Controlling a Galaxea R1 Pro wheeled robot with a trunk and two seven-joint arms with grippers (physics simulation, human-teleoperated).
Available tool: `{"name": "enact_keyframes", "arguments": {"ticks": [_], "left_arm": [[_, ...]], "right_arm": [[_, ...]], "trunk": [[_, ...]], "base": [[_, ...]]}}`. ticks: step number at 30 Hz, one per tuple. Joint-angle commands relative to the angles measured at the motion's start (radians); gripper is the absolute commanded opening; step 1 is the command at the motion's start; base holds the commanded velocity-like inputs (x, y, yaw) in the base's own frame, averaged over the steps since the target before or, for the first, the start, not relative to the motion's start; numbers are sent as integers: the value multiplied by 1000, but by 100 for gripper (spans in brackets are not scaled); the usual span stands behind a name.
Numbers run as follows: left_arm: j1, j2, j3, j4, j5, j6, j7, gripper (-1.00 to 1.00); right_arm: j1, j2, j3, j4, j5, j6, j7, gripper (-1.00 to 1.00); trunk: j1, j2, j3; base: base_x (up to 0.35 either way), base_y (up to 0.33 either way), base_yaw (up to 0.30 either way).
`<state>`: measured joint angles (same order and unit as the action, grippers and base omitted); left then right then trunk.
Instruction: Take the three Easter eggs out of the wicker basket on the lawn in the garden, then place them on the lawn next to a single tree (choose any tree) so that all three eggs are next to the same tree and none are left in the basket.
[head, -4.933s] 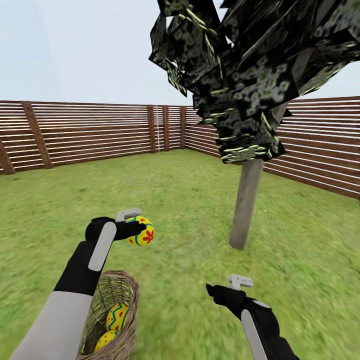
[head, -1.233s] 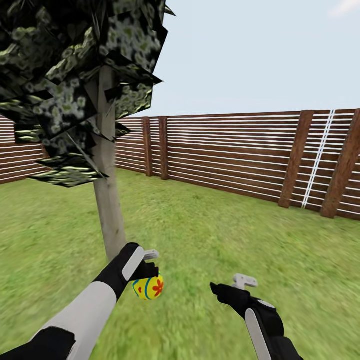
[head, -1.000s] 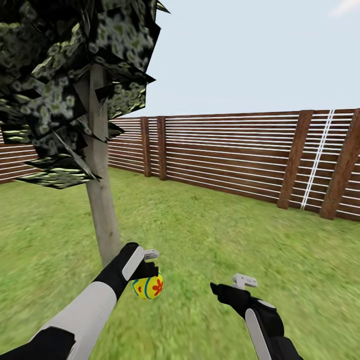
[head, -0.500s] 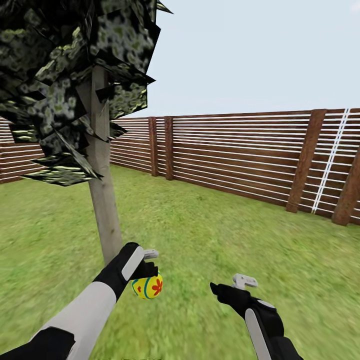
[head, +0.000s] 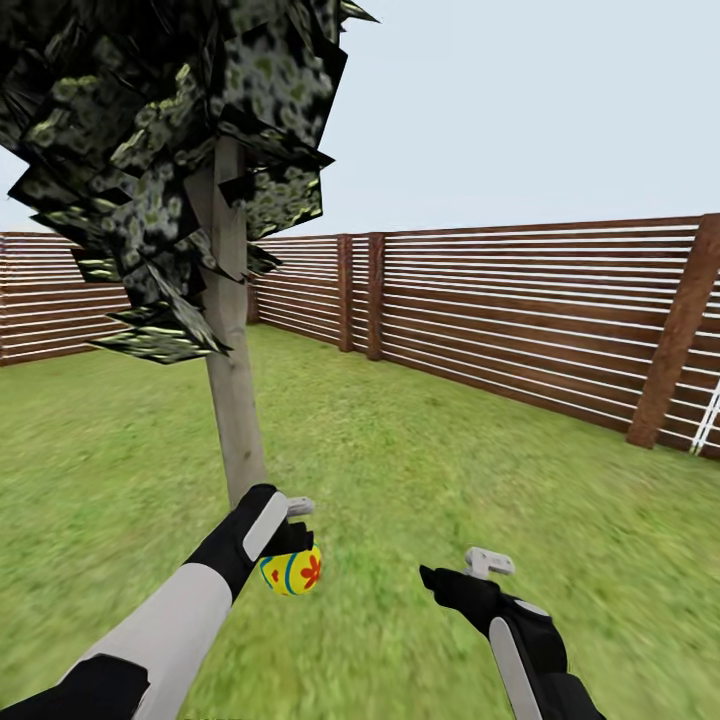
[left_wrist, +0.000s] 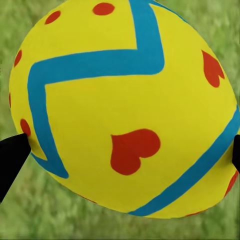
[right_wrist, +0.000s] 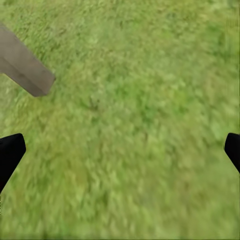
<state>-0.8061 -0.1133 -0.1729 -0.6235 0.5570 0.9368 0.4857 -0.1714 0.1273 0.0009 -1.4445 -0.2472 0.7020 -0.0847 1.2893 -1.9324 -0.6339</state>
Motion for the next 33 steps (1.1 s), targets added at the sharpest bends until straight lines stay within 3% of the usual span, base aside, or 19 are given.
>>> {"name": "enact_keyframes", "arguments": {"ticks": [1, 11, 26, 33], "left_arm": [[-1, 1, -4, -1, 11, -1, 10, -100], [-1, 1, -5, 0, 11, -21, 10, -100], [-1, 0, -6, -1, 9, -21, 10, -100], [-1, 0, -28, -1, 9, -22, 10, -100]], "right_arm": [[0, 0, 1, -1, -10, 4, -9, 100], [0, 0, 9, -2, -10, 4, -9, 100], [0, 0, 5, -1, -11, 4, -9, 100], [0, 0, 8, -1, -10, 4, -9, 100]], "trunk": [[0, -1, -1], [0, -1, -1], [0, -1, -1], [0, -1, 1]], "base": [[187, -244, 287], [239, -211, 273], [249, -218, 14], [232, -239, 108]]}}
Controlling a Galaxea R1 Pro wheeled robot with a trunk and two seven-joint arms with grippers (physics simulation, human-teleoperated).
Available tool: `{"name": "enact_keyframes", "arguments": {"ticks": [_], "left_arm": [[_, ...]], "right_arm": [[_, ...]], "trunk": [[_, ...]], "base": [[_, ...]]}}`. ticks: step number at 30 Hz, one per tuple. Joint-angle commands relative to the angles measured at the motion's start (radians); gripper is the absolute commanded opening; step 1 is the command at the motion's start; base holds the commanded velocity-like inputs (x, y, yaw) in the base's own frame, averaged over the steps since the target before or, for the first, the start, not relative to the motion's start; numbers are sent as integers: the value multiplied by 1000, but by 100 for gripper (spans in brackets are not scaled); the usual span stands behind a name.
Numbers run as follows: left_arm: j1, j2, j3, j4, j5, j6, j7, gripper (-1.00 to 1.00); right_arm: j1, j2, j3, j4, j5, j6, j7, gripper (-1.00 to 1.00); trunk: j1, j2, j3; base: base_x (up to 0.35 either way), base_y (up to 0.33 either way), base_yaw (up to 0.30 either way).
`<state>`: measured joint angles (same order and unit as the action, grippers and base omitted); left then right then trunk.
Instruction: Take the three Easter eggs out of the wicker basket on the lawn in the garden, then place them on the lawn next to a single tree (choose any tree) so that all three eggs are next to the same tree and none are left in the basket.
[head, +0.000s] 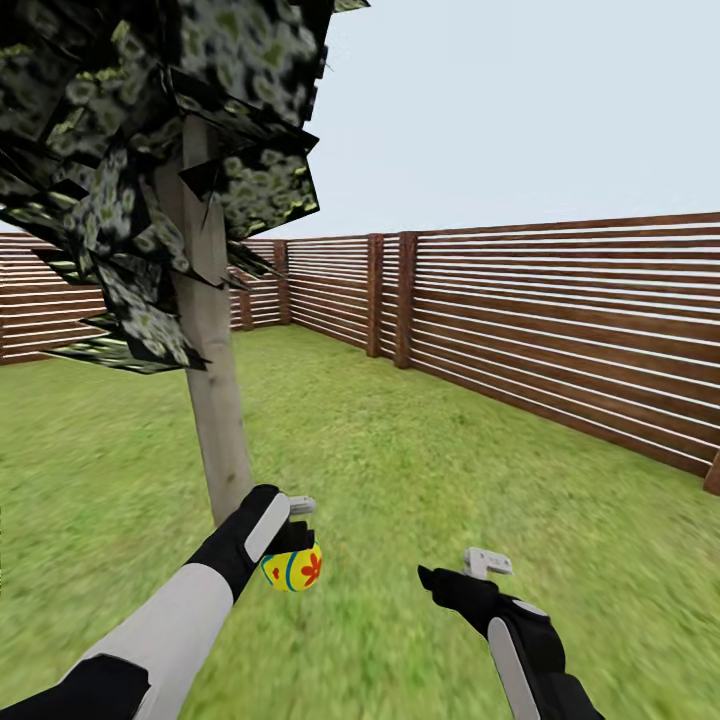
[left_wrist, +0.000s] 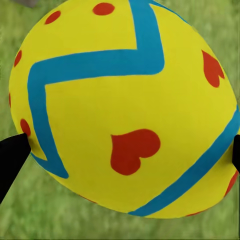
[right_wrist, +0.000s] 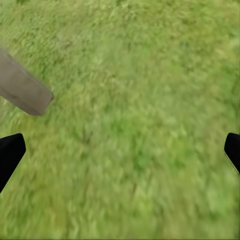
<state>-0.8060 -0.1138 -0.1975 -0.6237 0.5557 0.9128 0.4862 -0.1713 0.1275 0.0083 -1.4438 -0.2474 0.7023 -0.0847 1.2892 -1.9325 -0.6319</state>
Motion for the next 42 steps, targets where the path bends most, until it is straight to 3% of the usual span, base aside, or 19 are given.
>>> {"name": "enact_keyframes", "arguments": {"ticks": [1, 15, 28, 42], "left_arm": [[-1, 0, -4, -1, 10, 2, 10, -100], [-1, 0, -5, -1, 10, -9, 10, -100], [-1, -1, -5, -1, 10, -9, 11, -100], [-1, -1, -5, -1, 10, -11, 11, -100]], "right_arm": [[0, 0, 0, -1, -10, 3, -9, 100], [0, 0, 3, -1, -10, 3, -9, 100], [0, 0, 3, -2, -10, 3, -9, 100], [0, 0, 2, -3, -10, 3, -8, 100]], "trunk": [[0, -1, -1], [0, -1, -1], [0, -1, 10], [0, -1, 11]], "base": [[230, -241, 86], [229, -243, 9], [208, -258, 210], [174, -279, 52]]}}
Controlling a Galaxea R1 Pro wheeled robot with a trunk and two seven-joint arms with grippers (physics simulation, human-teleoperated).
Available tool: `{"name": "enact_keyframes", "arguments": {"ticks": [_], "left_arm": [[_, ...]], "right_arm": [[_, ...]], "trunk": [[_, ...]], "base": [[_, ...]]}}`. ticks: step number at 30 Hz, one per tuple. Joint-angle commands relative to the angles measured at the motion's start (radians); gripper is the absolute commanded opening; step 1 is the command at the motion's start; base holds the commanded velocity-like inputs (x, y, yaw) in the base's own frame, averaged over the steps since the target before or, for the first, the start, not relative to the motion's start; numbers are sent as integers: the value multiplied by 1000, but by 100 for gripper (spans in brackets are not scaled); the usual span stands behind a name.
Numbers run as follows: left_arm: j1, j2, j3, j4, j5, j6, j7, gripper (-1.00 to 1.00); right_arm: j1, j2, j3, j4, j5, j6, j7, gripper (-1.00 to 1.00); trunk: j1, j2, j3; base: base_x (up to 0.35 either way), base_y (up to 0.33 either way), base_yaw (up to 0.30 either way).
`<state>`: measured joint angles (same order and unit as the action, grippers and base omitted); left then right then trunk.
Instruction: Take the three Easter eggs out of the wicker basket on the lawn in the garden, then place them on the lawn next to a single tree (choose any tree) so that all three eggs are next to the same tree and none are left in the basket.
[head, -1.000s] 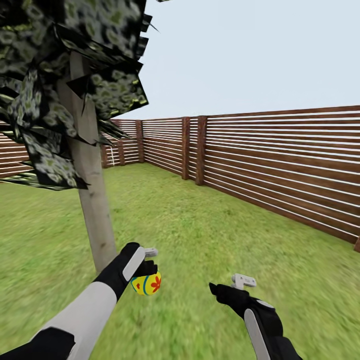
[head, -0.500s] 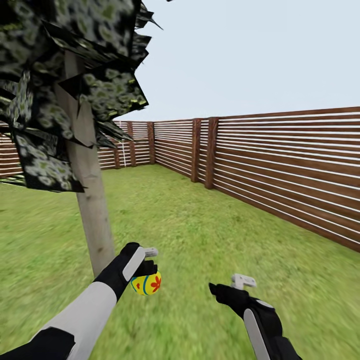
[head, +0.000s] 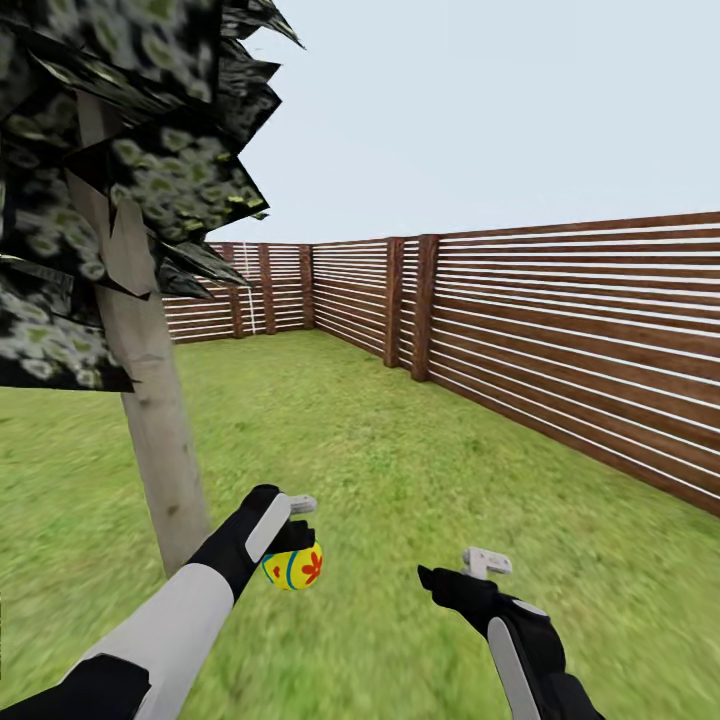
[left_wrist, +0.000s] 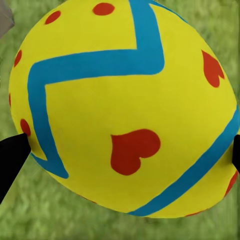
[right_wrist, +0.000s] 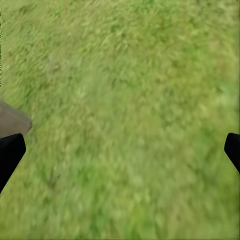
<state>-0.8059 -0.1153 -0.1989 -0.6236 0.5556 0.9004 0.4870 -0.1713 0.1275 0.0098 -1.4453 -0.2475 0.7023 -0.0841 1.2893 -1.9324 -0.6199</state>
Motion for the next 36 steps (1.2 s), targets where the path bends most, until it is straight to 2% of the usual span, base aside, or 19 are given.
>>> {"name": "enact_keyframes", "arguments": {"ticks": [1, 24, 36], "left_arm": [[-1, 0, -4, -1, 10, 2, 10, -100], [0, 2, -3, 0, 12, 0, 10, -100], [0, 3, -2, 7, 16, -29, 7, -100]], "right_arm": [[0, 0, 1, -1, -10, 3, -9, 100], [0, 0, 2, -1, -10, 3, -9, 100], [0, 0, -1, -1, -10, 3, -9, 100]], "trunk": [[0, -1, -1], [0, -1, -1], [0, -1, -1]], "base": [[164, -282, 227], [118, -262, 286], [52, -34, 290]]}}
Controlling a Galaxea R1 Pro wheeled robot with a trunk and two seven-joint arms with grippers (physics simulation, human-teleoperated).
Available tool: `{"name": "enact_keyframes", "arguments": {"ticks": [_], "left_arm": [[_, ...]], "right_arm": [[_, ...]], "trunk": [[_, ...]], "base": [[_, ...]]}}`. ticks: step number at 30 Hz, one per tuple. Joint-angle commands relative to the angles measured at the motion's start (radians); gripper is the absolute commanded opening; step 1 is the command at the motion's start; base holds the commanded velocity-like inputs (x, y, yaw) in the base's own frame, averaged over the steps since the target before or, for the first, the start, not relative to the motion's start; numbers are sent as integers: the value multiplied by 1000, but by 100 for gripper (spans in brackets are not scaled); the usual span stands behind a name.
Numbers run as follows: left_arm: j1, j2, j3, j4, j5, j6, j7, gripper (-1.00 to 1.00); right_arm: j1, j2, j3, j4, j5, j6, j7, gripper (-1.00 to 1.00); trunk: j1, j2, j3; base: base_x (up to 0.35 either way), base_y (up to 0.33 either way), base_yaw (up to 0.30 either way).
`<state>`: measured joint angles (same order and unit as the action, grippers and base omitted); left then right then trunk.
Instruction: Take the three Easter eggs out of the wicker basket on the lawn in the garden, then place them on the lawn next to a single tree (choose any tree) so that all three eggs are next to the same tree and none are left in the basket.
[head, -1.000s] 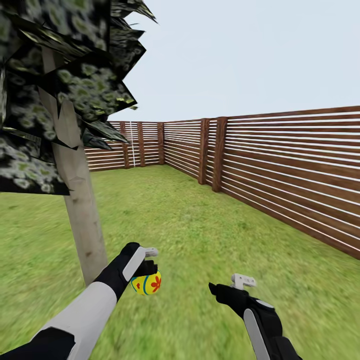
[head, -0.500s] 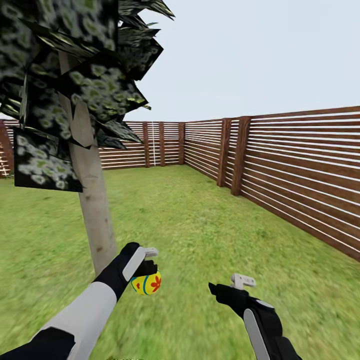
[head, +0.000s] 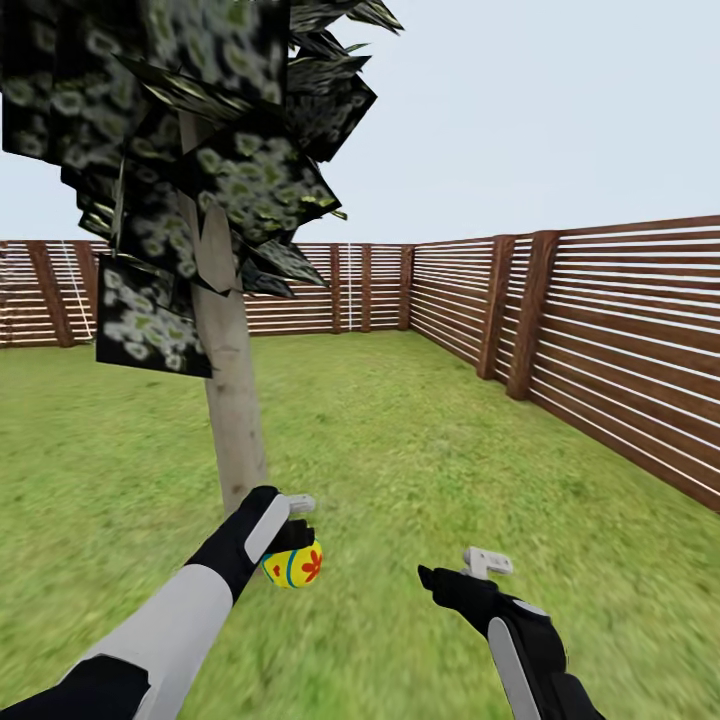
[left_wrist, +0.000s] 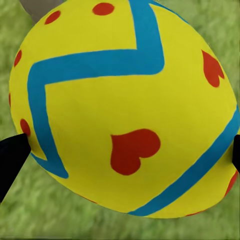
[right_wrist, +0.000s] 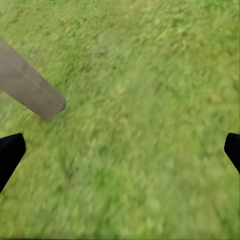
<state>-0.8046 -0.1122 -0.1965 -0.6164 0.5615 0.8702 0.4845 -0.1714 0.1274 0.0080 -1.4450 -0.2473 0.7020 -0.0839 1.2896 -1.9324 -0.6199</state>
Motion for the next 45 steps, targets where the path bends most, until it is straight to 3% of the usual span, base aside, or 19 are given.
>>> {"name": "enact_keyframes", "arguments": {"ticks": [1, 16, 45], "left_arm": [[-1, 1, -4, -1, 11, 1, 9, -100], [2, 8, -2, -6, 14, -24, -61, -100], [2, 8, 6, 6, 7, -49, -62, -100]], "right_arm": [[0, 0, 0, -2, -10, 4, -9, 100], [0, 0, 4, 5, -10, -5, -10, 100], [0, 1, 6, 14, -10, -9, -10, 100]], "trunk": [[0, -1, -1], [0, -1, -1], [111, -204, -102]], "base": [[1, 0, 271], [0, 0, 41], [0, 0, 17]]}}
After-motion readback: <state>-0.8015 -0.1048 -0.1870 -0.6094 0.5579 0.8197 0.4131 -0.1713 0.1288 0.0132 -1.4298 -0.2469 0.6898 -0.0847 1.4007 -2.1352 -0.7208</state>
